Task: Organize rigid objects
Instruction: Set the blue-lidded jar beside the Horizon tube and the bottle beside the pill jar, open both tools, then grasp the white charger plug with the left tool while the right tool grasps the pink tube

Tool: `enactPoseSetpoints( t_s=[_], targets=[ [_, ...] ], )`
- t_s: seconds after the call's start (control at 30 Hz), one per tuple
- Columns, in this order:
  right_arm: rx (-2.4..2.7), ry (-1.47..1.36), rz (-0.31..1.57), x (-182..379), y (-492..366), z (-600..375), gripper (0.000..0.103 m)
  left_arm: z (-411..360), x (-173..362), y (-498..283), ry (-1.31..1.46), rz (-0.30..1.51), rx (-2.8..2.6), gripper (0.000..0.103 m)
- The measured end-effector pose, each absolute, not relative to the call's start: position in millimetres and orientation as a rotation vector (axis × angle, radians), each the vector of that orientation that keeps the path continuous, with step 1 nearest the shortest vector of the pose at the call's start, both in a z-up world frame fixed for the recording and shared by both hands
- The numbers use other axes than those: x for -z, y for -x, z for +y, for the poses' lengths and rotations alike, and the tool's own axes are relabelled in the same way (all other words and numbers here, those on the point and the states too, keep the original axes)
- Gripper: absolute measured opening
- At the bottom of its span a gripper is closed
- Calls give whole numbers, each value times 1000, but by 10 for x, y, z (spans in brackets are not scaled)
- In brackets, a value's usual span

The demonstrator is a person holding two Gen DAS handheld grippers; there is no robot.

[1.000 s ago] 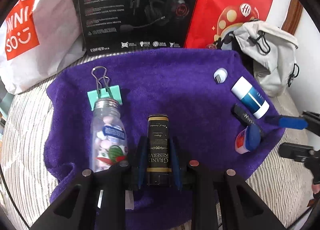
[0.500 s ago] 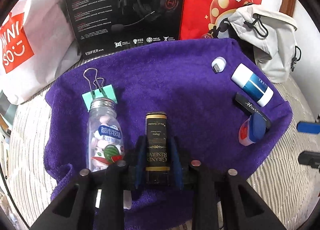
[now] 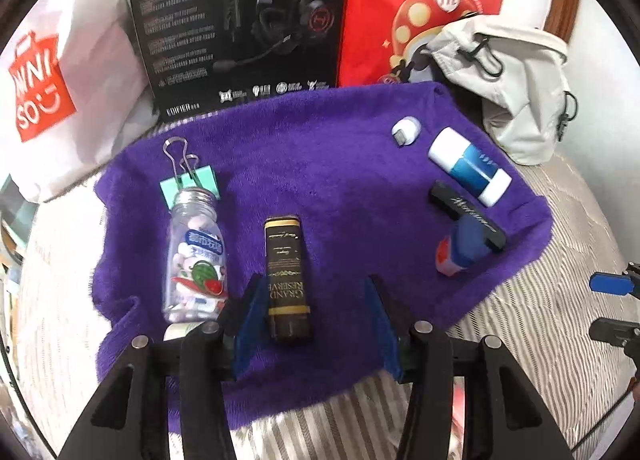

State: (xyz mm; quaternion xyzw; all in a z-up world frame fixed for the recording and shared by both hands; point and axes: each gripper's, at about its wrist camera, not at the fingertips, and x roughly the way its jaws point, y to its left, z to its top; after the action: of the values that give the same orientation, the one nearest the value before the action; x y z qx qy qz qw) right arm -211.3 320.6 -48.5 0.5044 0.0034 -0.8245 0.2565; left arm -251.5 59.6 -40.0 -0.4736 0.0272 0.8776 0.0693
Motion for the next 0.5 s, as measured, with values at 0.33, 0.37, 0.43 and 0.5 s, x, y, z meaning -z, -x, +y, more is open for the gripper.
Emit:
enactPoseSetpoints(
  t_s=[0.33, 0.37, 0.43, 0.5],
  targets=[
    [2338, -1373, -74, 444, 1891, 3330, 87, 679, 162, 2006, 1359, -26, -2704, 86],
    [2357, -1372, -70, 438, 1861, 3329, 92, 691, 170, 1949, 1367, -39, -2714, 90],
    [2367, -1376, -92, 423, 1798, 3339, 95, 719, 209, 1859, 1377, -44, -2727, 95],
    [2389, -1379, -108, 412, 1743, 3345, 101, 756, 277, 1780, 1409, -51, -2737, 96]
  ],
)
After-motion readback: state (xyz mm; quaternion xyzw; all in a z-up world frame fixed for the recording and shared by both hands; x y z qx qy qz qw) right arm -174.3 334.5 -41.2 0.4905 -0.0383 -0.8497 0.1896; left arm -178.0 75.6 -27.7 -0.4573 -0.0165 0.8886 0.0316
